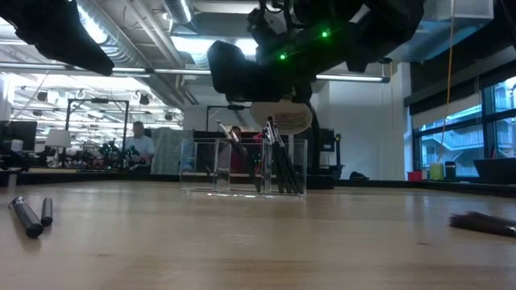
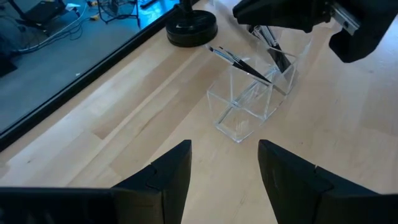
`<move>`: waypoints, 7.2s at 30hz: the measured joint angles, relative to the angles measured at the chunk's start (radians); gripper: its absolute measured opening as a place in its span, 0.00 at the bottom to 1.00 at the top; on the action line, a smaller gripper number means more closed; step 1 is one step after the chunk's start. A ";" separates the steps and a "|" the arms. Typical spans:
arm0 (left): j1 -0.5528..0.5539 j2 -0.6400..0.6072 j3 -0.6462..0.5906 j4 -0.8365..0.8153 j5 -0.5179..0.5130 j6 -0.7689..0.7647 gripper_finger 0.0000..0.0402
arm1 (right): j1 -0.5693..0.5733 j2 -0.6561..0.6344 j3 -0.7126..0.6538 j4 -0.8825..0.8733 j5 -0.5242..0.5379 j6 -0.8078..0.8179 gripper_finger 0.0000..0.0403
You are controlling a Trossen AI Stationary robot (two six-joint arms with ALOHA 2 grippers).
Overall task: Pick & Place Makeup Supplies
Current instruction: Put the makeup brush into the transparent organizer
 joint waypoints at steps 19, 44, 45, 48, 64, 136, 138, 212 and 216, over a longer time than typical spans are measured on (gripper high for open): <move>0.000 0.000 0.000 0.000 0.003 -0.001 0.45 | 0.078 -0.001 0.014 -0.038 -0.001 0.138 0.22; 0.040 0.000 0.000 -0.005 0.005 0.000 0.45 | 0.125 0.543 1.142 -1.263 -0.565 0.530 0.22; 0.040 0.000 0.000 -0.005 0.010 0.000 0.45 | 0.124 0.559 1.171 -1.252 -0.561 0.533 0.22; 0.039 0.000 0.000 -0.008 0.019 0.000 0.45 | 0.124 0.591 1.223 -1.232 -0.564 0.531 0.22; 0.040 0.000 0.000 -0.008 0.019 -0.001 0.45 | 0.121 0.673 1.233 -1.169 -0.609 0.528 0.22; 0.039 0.000 0.000 -0.008 0.026 0.000 0.45 | 0.088 0.626 1.137 -1.250 -0.614 0.366 0.03; 0.039 0.000 0.000 -0.008 0.033 0.000 0.45 | 0.095 0.613 1.134 -1.270 -0.577 0.361 0.04; 0.048 0.000 0.000 0.021 0.031 -0.032 0.45 | 0.084 -0.055 -0.176 0.224 -0.220 0.233 0.06; 0.063 0.000 0.000 0.021 0.036 -0.026 0.45 | 0.056 -0.055 -0.157 0.244 -0.211 0.137 0.06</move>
